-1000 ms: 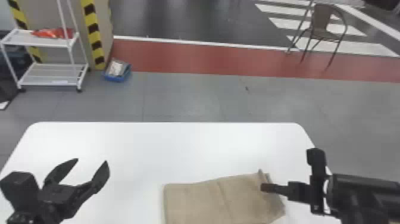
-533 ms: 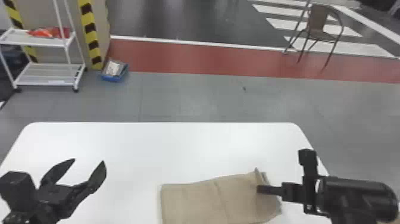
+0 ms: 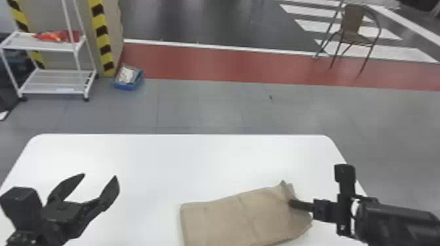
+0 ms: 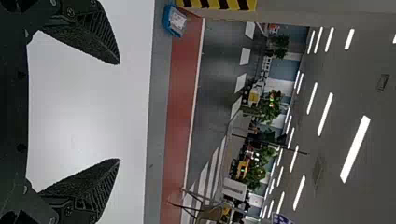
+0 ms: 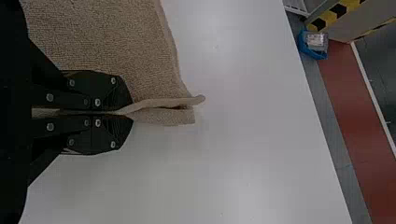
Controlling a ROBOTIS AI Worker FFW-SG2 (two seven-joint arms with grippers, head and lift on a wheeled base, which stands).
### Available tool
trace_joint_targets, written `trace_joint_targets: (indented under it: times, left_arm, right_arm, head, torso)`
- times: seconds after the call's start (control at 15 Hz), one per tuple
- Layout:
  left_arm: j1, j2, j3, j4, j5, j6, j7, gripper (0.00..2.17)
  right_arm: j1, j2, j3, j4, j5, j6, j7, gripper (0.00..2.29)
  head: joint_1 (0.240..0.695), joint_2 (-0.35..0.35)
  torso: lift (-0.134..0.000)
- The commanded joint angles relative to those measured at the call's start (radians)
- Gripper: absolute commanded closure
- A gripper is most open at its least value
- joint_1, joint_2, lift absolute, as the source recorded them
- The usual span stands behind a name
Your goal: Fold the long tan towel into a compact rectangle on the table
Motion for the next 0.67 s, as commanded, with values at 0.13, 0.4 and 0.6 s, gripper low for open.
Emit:
trace_joint_targets:
  times: [0.13,0.4,0.6]
  left_arm:
    - [0.0,0.0,-0.005,-0.002,-0.001,0.0,0.001,0.15]
    - [0.002,0.0,-0.013,-0.006,-0.007,0.0,0.001,0.15]
    - [0.002,0.0,-0.016,-0.008,-0.008,0.003,0.001,0.15]
  right_arm:
    - [0.013,0.001,-0.067,-0.039,-0.075,-0.009,0.011,1.53]
    - [0.011,-0.01,-0.156,-0.152,-0.104,0.132,0.046,1.53]
    - [-0.012,-0.021,-0.183,-0.231,-0.111,0.246,0.055,1.53]
  head:
    - [0.695,-0.2]
    - [0.695,-0.225]
    - [0.695,-0.249]
  torso:
    - [0.0]
    - [0.0]
    - [0.0]
